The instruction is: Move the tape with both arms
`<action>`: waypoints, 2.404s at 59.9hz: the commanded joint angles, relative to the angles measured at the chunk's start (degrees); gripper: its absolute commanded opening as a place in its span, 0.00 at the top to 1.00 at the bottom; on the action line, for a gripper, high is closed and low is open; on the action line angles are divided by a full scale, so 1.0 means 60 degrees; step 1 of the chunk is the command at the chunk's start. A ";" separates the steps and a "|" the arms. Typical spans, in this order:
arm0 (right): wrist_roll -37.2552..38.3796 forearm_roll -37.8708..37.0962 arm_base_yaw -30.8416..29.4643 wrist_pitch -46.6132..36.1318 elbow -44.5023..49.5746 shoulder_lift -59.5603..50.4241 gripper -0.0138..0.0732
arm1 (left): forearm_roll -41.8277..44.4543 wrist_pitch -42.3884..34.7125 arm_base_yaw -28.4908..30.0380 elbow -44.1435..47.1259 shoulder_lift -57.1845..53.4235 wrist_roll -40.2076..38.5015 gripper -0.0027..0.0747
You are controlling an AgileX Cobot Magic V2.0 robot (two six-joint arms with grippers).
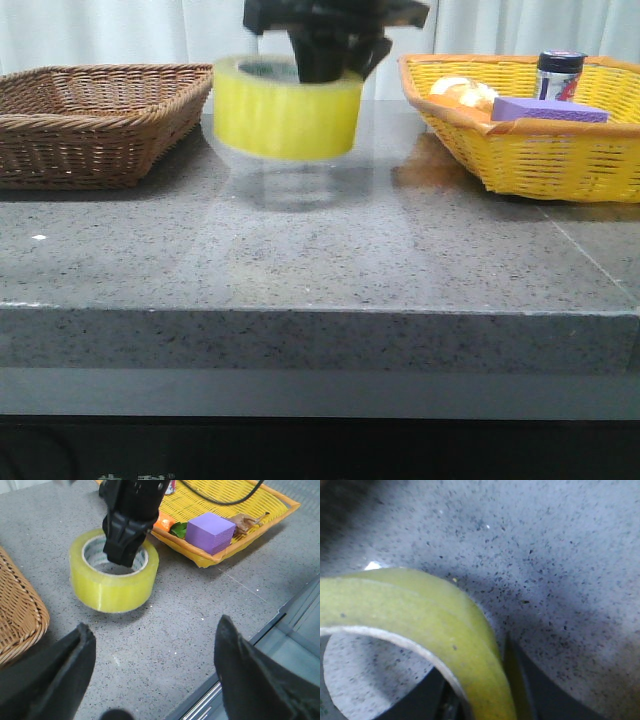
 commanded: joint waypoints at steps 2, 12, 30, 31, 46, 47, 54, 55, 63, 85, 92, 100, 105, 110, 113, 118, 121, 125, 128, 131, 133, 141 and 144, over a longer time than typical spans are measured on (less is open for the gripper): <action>-0.0002 -0.0187 0.0010 0.0261 -0.0308 -0.0380 0.63 | -0.0131 -0.0737 -0.0085 -0.0290 -0.0017 -0.0002 0.33; -0.0069 -0.0185 0.0010 0.0272 -0.0308 -0.0279 0.56 | -0.0131 -0.0737 -0.0085 -0.0290 -0.0017 -0.0002 0.33; -0.0068 -0.0155 0.0010 0.0273 -0.0370 -0.0388 0.26 | -0.0131 -0.0737 -0.0085 -0.0290 -0.0017 -0.0002 0.33; -0.0068 -0.0148 0.0010 0.0273 -0.0370 -0.0415 0.26 | -0.0131 -0.0737 -0.0085 -0.0290 -0.0017 -0.0002 0.33; -0.0068 -0.0061 0.0001 0.0094 -0.0370 -0.1460 0.26 | -0.0131 -0.0737 -0.0085 -0.0290 -0.0017 -0.0002 0.33; -0.0058 -0.0049 0.0001 0.0075 -0.0370 -0.1597 0.26 | -0.0131 -0.0737 -0.0085 -0.0290 -0.0017 -0.0002 0.33; 0.0060 0.0117 0.0001 -0.0179 -0.0152 -0.2384 0.26 | -0.0131 -0.0737 -0.0085 -0.0290 -0.0017 -0.0002 0.33; 0.0085 0.0147 0.0001 -0.0240 -0.0086 -0.2504 0.26 | -0.0131 -0.0737 -0.0085 -0.0290 -0.0017 -0.0002 0.33; 0.0233 0.0352 0.0001 -0.1294 0.1178 -0.3790 0.26 | -0.0131 -0.0737 -0.0085 -0.0290 -0.0017 -0.0002 0.33; 0.0266 0.0669 0.0001 -0.4567 0.6634 -0.7947 0.26 | -0.0131 -0.0737 -0.0085 -0.0290 -0.0017 -0.0002 0.33; 0.0266 0.0669 0.0001 -0.5296 0.8147 -0.9256 0.26 | -0.0131 -0.0737 -0.0085 -0.0290 -0.0017 -0.0002 0.33; 0.0266 0.0669 0.0001 -0.5785 0.9542 -1.0606 0.26 | -0.0131 -0.0737 -0.0085 -0.0290 -0.0017 -0.0002 0.33; 0.0266 0.0660 0.0001 -0.5994 1.0300 -1.1417 0.26 | -0.0131 -0.0737 -0.0085 -0.0290 -0.0017 -0.0002 0.33; 0.0266 0.0554 0.0001 -0.6017 1.0969 -1.2163 0.26 | -0.0131 -0.0737 -0.0085 -0.0290 -0.0017 -0.0002 0.33; 0.0266 0.0536 0.0001 -0.6017 1.1389 -1.2542 0.26 | -0.0131 -0.0737 -0.0085 -0.0290 -0.0017 -0.0002 0.33; 0.0266 0.0532 0.0001 -0.6017 1.1965 -1.3279 0.26 | -0.0131 -0.0737 -0.0085 -0.0290 -0.0017 -0.0002 0.33; 0.0266 0.0532 0.0001 -0.6017 1.2255 -1.3623 0.26 | -0.0131 -0.0737 -0.0085 -0.0290 -0.0017 -0.0002 0.33; 0.0266 0.0532 0.0001 -0.6017 1.2562 -1.4016 0.26 | -0.0131 -0.0737 -0.0085 -0.0290 -0.0017 -0.0002 0.33; 0.0266 0.0532 0.0001 -0.6017 1.2770 -1.4298 0.26 | -0.0131 -0.0737 -0.0085 -0.0290 -0.0017 -0.0002 0.33; 0.0266 0.0532 0.0001 -0.6017 1.2899 -1.4493 0.26 | -0.0131 -0.0737 -0.0085 -0.0290 -0.0017 -0.0002 0.33; 0.0266 0.0532 0.0001 -0.6007 1.2955 -1.4606 0.26 | -0.0131 -0.0785 -0.0085 -0.0290 -0.0017 -0.0002 0.33; 0.0266 0.0532 0.0001 -0.5934 1.3010 -1.4761 0.26 | -0.0131 -0.0800 -0.0085 -0.0290 -0.0017 -0.0002 0.33; 0.0266 0.0532 0.0001 -0.5910 1.3010 -1.4761 0.26 | -0.0131 -0.0800 -0.0085 -0.0290 -0.0017 -0.0002 0.33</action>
